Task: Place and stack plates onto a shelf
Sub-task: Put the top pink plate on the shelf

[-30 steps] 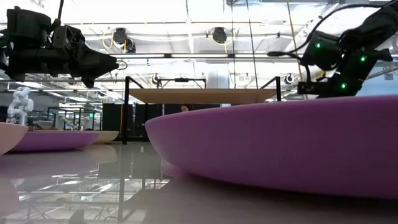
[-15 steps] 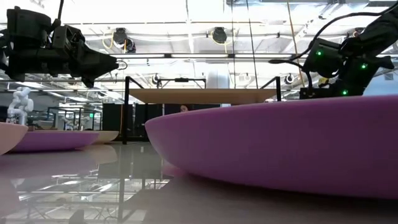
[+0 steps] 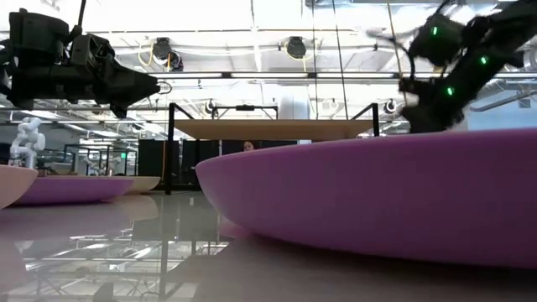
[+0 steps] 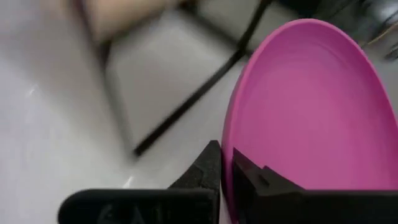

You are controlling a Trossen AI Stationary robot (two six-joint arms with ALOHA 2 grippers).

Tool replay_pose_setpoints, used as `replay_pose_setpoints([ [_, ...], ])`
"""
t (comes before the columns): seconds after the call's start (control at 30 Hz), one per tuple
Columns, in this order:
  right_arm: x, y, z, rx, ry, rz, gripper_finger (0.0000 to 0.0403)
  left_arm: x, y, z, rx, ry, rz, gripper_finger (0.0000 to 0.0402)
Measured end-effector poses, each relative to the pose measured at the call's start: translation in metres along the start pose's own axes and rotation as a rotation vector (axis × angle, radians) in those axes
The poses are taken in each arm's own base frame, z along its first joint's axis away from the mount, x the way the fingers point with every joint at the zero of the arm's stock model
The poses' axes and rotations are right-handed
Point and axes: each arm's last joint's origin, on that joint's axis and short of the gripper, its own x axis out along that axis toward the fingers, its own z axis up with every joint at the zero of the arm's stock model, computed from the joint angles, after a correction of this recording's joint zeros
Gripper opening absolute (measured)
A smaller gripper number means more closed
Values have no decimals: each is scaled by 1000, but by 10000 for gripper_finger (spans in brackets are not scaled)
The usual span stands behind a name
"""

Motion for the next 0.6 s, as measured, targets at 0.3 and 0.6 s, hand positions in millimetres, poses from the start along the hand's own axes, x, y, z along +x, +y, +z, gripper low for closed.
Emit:
replay_pose_setpoints([
  [0.3,-42,-8,80,-63,-363,-3,1,0,0,0,0,1,0,129],
  [0.6,-27,27,124,-261,-424,338,0,0,0,0,0,1,0,129],
])
